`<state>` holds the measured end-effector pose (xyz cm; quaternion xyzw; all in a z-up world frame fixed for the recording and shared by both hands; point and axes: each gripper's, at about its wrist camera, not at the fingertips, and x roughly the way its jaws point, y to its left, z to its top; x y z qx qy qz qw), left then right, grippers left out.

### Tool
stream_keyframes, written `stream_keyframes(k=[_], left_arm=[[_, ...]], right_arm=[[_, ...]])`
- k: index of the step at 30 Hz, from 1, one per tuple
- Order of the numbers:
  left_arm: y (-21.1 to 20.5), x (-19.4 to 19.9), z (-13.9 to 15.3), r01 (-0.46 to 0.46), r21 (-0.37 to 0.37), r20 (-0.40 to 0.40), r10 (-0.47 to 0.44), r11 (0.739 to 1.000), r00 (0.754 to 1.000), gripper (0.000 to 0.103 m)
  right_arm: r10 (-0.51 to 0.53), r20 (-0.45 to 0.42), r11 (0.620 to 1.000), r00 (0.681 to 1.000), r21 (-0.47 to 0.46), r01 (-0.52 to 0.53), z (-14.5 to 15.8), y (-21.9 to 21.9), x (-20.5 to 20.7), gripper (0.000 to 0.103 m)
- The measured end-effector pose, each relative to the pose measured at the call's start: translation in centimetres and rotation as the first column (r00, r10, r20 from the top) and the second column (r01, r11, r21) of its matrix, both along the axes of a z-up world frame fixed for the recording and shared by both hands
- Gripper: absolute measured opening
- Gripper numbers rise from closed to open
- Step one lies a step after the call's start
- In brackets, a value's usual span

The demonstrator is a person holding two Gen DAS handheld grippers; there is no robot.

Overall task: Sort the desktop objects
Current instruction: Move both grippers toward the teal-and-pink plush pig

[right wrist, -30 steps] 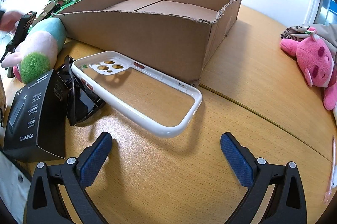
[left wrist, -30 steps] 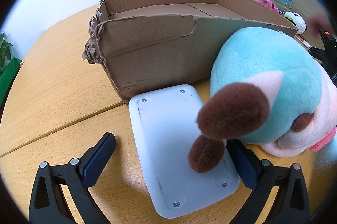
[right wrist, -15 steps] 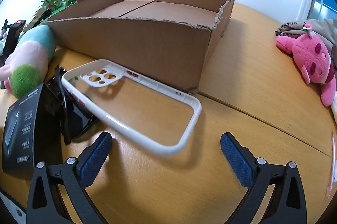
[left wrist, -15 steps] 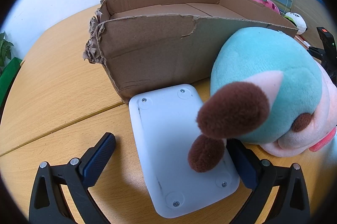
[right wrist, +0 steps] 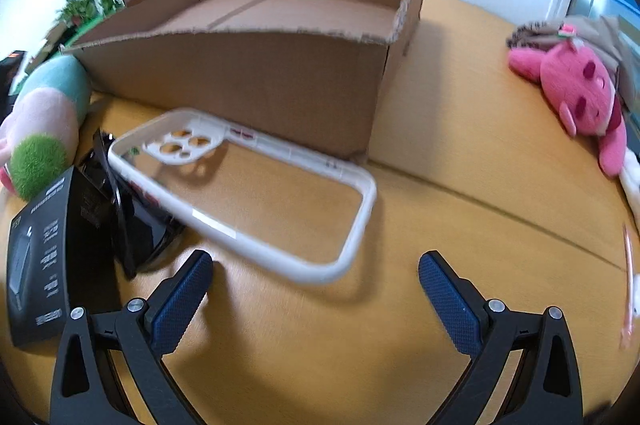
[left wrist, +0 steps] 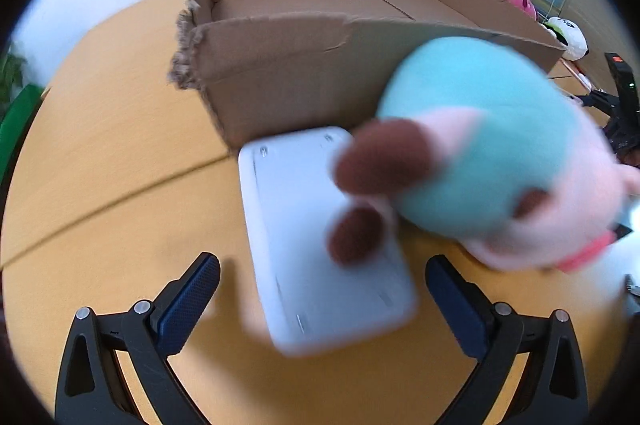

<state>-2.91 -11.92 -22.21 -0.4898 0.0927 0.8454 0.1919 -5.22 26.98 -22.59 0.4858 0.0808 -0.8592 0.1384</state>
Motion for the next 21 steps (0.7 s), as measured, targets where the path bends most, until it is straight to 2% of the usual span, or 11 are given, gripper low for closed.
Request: stream_keyframes(k=[4,5,8,10,12,15,18,21], left_arm=[[-0.1,3.7,6.1,-0.125,0.052,-0.062,0.128,0.991,0.99,0.102],[0.1,4.6,7.9,-0.156,0.069,-0.076,0.161,0.985,0.984,0.102],[0.9,7.1,13.0,-0.246,0.144,-0.106,0.262,0.959,0.959,0.102],[1.9,8.3,15.8,-0.294,0.198,-0.113,0.319,0.935,0.941,0.102],[3.3,8.6,17.9,-0.311,0.216,-0.126,0.343,0.925,0.931,0.102],[7.1,9.0,21.0,-0.309,0.158,-0.207,0.338,0.938,0.918,0.102],[10.4,9.4,23.7,-0.305,0.085,-0.28,0.317,0.948,0.906,0.102],[12.1,9.6,25.5,-0.328,0.111,-0.285,0.346,0.938,0.894,0.102]], right_arm=[[0.073,0.162,0.994,0.984,0.063,-0.084,0.5,0.0,1.8,0.103],[0.087,0.163,0.992,0.983,0.076,-0.101,1.0,0.1,2.6,0.103],[0.103,0.099,0.991,0.99,0.079,-0.111,4.3,1.3,5.5,0.103],[0.077,0.078,0.997,0.994,0.008,-0.078,6.8,2.6,6.4,0.103],[0.035,0.036,0.998,0.999,-0.05,-0.033,9.7,3.8,6.9,0.103],[0.017,-0.028,0.999,0.999,-0.045,-0.018,13.6,3.2,6.3,0.103],[0.08,-0.143,0.997,0.987,0.011,-0.079,18.0,-0.2,5.9,0.103],[0.143,-0.247,0.99,0.958,0.028,-0.14,22.1,-2.7,5.6,0.103]])
